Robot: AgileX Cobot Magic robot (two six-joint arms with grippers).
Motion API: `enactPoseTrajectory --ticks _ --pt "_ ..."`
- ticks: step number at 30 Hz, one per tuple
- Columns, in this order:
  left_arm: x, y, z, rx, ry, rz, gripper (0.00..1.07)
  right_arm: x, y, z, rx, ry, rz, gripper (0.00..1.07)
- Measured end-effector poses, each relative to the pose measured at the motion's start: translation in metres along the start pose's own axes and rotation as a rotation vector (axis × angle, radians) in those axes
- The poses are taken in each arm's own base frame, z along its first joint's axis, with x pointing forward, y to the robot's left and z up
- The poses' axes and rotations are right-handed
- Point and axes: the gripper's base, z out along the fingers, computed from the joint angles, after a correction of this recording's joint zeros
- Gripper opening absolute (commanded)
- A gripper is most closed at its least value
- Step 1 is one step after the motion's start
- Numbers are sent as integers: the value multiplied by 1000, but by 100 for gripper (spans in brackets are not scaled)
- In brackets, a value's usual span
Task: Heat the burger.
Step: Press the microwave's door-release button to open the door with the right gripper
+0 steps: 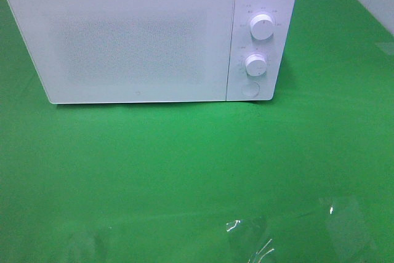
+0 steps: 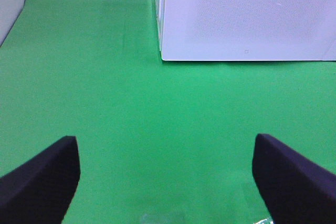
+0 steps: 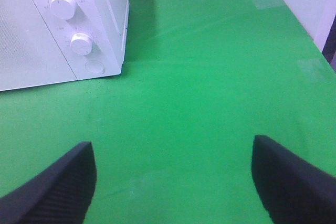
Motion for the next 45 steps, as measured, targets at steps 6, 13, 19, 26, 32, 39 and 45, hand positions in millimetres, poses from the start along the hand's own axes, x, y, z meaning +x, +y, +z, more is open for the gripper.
enactPoseTrajectory --ticks 6,13,19,26,32,39,45 --pt "0 0 0 0 0 0 82 -21 2 24 2 23 0 76" --pt "0 0 0 0 0 0 82 -37 4 49 3 33 -1 76" --pt "0 0 0 0 0 0 82 -48 5 66 2 20 -1 76" --pt "0 0 0 0 0 0 82 -61 6 93 1 7 -1 76" --pt "0 0 0 0 0 0 82 -70 7 122 0 -5 -1 76" --pt "0 0 0 0 0 0 82 -75 7 152 -5 -55 6 76" --pt "0 0 0 0 0 0 82 -65 6 175 -10 -103 6 76"
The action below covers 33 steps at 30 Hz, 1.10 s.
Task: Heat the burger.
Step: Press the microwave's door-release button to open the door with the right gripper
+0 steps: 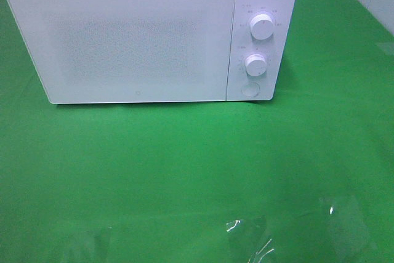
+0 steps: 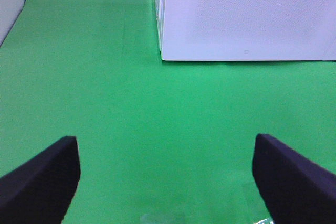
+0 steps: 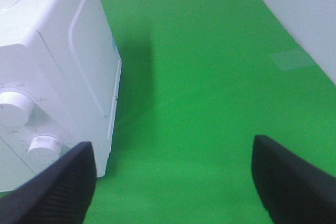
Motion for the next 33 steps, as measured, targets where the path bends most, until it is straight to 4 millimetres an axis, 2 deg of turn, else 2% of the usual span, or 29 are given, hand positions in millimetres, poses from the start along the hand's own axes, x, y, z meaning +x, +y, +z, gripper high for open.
enactPoseTrajectory --ticks 2,5,9,22,26,28,33 --pt "0 0 0 0 0 0 82 10 -1 13 -5 -49 0 76" --pt "0 0 0 0 0 0 82 12 -1 16 -6 -58 -1 76" --pt "0 0 0 0 0 0 82 29 -3 30 -6 -92 -22 76" --pt "0 0 0 0 0 0 82 63 -10 41 48 -157 0 76" --pt "0 0 0 0 0 0 82 69 -3 43 43 -145 -28 76" --pt "0 0 0 0 0 0 82 75 13 46 23 -132 -84 76" --pt "0 0 0 0 0 0 82 79 27 47 11 -140 -111 76"
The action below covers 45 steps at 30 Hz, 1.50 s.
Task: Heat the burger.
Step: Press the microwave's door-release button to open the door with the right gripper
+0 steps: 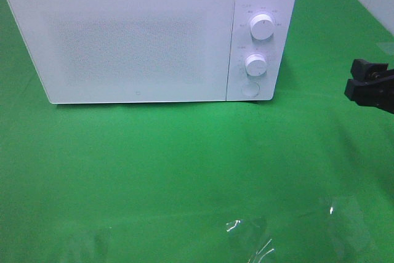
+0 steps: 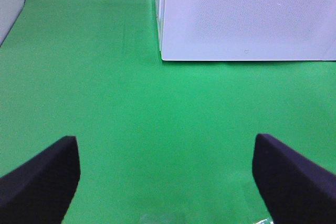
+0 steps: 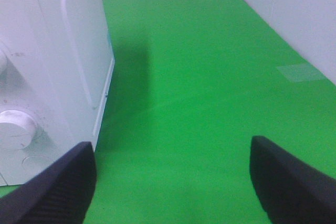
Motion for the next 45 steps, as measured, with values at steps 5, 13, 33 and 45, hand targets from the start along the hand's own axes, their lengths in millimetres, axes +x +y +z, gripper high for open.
enactPoseTrajectory --ticks 5,13,33,45 --pt "0 0 0 0 0 0 82 5 18 -3 -18 -2 -21 76" --pt "0 0 0 0 0 0 82 15 46 -11 -38 0 -29 76" --pt "0 0 0 0 0 0 82 27 102 -4 -100 38 -59 75" --pt "0 0 0 0 0 0 82 35 128 -4 -165 68 -63 74"
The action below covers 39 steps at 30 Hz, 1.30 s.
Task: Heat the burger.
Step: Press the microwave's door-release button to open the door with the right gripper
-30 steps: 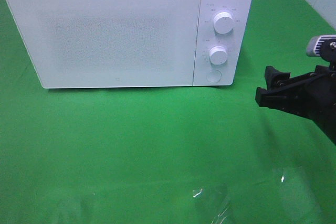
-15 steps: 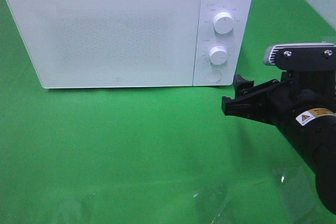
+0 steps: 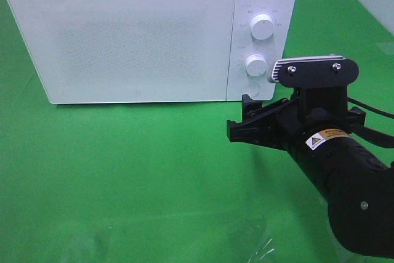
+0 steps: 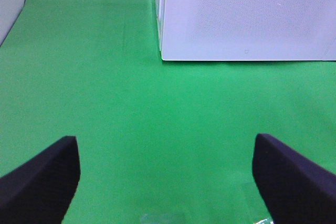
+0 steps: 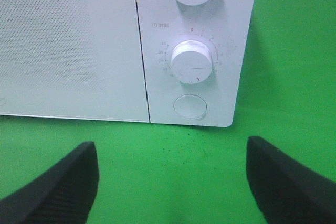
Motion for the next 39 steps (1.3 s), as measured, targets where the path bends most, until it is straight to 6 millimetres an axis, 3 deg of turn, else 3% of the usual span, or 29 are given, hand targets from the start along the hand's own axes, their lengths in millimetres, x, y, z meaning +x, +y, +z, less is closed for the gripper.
enactPoseTrajectory --ticks 6,14,16,17,18,19,20,21,23,27,34,39 --pt "0 0 0 0 0 0 82 0 -1 0 16 5 50 73" --pt "0 0 0 0 0 0 82 0 -1 0 18 -2 326 56" --pt "0 0 0 0 0 0 82 0 -1 0 18 -6 610 41" --pt "0 0 0 0 0 0 82 0 -1 0 18 -6 610 41" --pt "0 0 0 0 0 0 82 0 -1 0 17 -7 738 32" --pt "0 0 0 0 0 0 82 0 -1 0 17 -7 738 32" --pt "0 0 0 0 0 0 82 0 -1 0 17 -8 897 23" --pt "0 0 0 0 0 0 82 0 -1 0 17 -8 897 23" --pt "0 0 0 0 0 0 82 0 -1 0 16 -10 1087 12" --pt "0 0 0 0 0 0 82 2 -1 0 22 10 1284 1" --pt "0 0 0 0 0 0 82 10 2 -1 66 102 1485 0" --pt "0 0 0 0 0 0 82 12 2 -1 82 124 1522 0"
